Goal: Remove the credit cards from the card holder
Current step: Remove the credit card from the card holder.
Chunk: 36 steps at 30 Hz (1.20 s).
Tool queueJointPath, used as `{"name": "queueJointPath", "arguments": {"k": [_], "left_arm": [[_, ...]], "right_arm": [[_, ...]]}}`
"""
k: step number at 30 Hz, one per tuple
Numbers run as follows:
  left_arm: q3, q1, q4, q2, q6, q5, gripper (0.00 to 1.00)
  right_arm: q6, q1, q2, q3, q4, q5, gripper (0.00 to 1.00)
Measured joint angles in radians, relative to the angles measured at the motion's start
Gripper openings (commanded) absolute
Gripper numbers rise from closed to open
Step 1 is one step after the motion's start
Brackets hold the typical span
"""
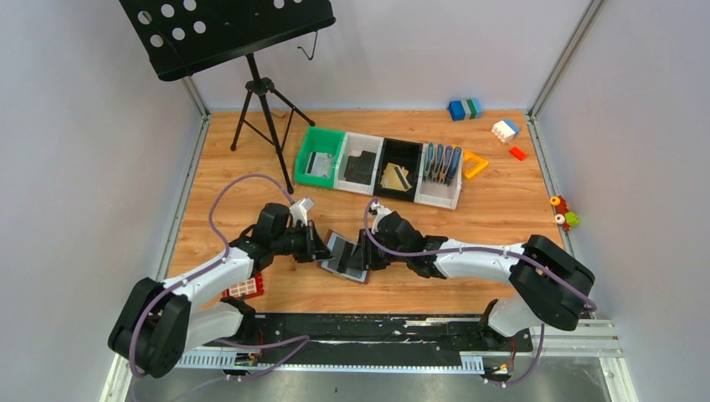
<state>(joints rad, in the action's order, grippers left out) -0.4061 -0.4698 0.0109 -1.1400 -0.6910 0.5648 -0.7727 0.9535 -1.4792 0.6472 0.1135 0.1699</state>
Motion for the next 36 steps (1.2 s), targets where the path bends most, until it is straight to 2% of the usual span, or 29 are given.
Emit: {"name": "queueJointPath", "arguments": {"k": [4,9,16,19,24,36], "left_arm": [[0.000,0.000,0.001,0.070,-0.024,0.000,0.00],[0.013,0.000,-0.032,0.081,-0.078,0.030,0.00],[0.039,0.006,-0.072,0.081,-0.141,0.071,0.00],[0.048,0.008,-0.120,0.077,-0.174,0.100,0.00],[0.069,0.008,-0.193,0.071,-0.224,0.133,0.00],[0.129,0.008,-0.387,0.061,-0.362,0.193,0.00]], "right_arm": [[-0.010,0.003,0.025,0.000,0.055,0.020,0.32],[-0.023,0.003,0.002,0.008,0.051,0.014,0.30],[-0.043,-0.036,0.031,-0.041,0.056,-0.004,0.36],[-0.062,-0.074,0.075,-0.105,0.101,0.019,0.42],[-0.115,-0.119,0.111,-0.190,0.248,0.105,0.43],[-0.225,-0.133,0.111,-0.196,0.462,0.255,0.51]]}}
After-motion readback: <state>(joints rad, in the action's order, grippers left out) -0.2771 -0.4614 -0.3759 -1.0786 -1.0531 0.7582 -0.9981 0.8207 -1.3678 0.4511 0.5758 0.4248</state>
